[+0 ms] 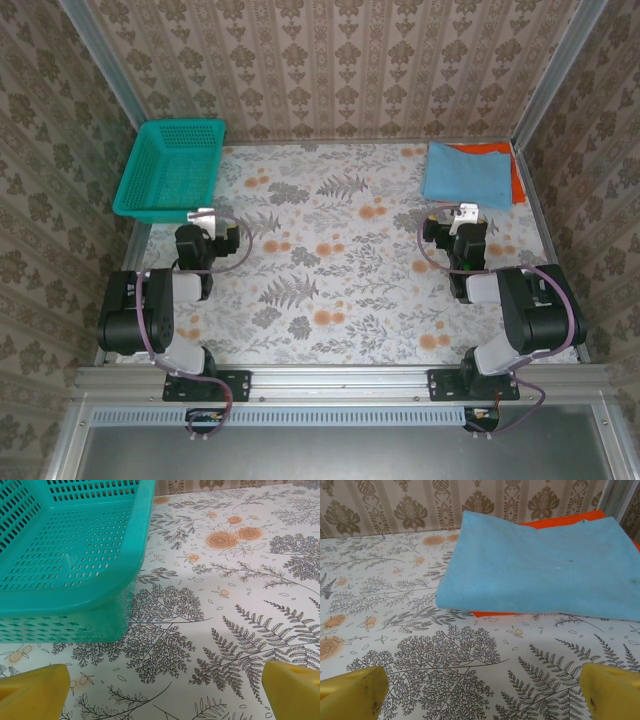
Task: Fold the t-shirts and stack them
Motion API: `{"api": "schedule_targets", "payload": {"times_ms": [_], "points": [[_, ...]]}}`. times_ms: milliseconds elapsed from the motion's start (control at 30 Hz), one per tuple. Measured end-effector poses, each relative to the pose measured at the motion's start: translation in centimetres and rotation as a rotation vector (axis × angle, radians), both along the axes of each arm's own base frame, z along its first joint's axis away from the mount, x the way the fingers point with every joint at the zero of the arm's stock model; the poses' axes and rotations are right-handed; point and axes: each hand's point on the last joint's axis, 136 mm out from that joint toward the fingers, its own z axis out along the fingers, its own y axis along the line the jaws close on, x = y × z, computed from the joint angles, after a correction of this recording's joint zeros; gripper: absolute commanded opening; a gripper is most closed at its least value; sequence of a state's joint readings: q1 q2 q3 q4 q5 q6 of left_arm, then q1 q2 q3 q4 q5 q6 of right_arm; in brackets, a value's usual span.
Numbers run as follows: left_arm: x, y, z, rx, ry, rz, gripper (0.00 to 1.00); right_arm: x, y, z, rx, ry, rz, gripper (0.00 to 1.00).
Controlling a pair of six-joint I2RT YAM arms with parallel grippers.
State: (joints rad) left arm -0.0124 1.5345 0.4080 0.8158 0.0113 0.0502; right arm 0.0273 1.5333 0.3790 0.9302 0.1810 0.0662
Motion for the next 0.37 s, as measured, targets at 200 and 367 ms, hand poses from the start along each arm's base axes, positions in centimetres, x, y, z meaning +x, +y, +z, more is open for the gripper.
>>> {"api": "schedule_targets", "payload": {"times_ms": [200,367], "points": [[0.00,0.00,0.00,0.000,0.000,0.000,1.00,0.00,0.06,-0.01,0.000,0.000,0.002,0.99],[0.00,0.00,0.00,0.000,0.000,0.000,1.00,-0.11,0.06,-0.33,0.000,0.014,0.002,1.00]]}}
